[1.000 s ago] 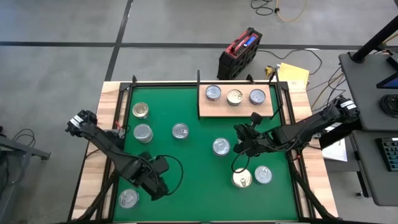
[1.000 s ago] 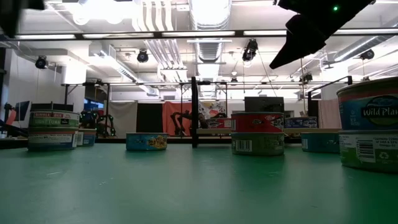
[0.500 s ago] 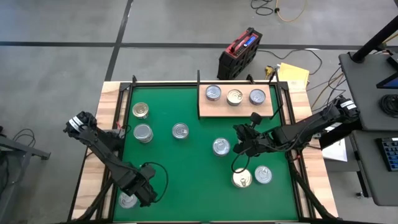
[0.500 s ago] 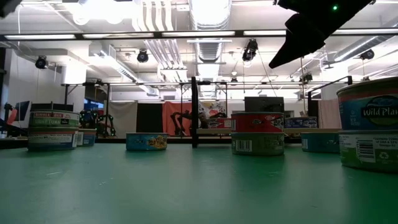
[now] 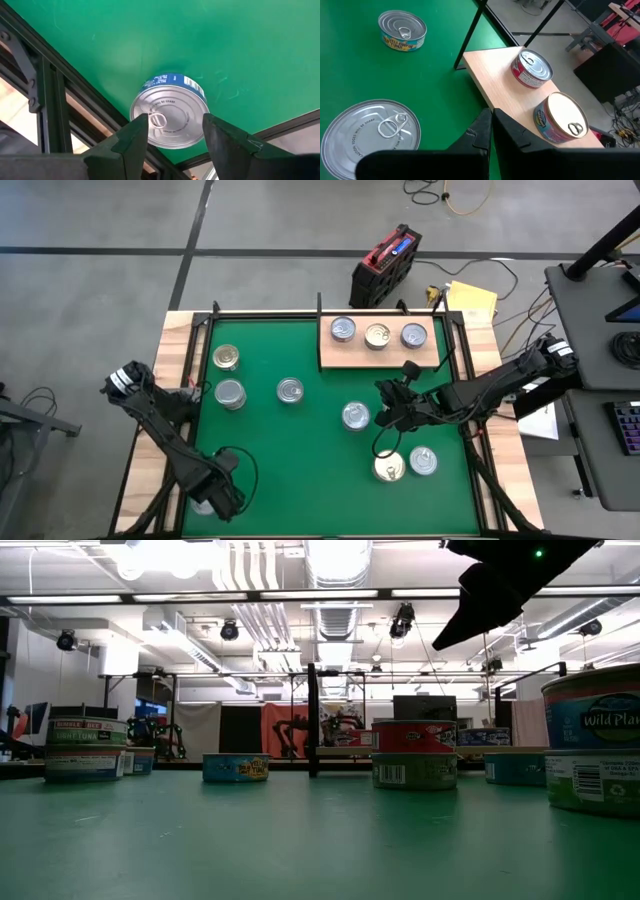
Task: Stack canned seafood by type on shelf
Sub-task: Adjust the blue tuna can on the table
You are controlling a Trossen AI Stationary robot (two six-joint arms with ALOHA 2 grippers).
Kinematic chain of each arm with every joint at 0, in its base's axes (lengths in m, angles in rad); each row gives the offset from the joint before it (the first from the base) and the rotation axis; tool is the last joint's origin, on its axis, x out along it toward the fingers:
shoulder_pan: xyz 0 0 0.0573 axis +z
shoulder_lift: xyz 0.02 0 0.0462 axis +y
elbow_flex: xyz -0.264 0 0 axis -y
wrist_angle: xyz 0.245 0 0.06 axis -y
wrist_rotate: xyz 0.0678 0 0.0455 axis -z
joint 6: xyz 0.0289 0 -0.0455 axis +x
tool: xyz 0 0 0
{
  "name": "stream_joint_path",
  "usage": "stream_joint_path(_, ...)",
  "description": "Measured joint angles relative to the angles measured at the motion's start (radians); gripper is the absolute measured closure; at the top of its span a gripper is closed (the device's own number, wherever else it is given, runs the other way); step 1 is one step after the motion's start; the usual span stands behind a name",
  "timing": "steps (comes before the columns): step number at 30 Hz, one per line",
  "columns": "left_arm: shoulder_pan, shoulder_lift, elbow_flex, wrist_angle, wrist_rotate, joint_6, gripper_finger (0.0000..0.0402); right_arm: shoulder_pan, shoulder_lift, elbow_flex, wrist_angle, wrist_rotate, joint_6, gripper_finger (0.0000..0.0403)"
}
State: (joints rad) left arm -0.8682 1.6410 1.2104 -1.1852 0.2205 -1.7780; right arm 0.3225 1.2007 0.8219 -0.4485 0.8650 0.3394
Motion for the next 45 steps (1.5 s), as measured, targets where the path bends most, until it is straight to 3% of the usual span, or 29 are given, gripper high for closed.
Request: stream_joint_path(45, -0.013, 0.043, -0.001, 0.092, 0.024, -0.012, 0.0229, 0.000, 0.000, -0.016, 0.015, 0.000, -0.006, 0.0394)
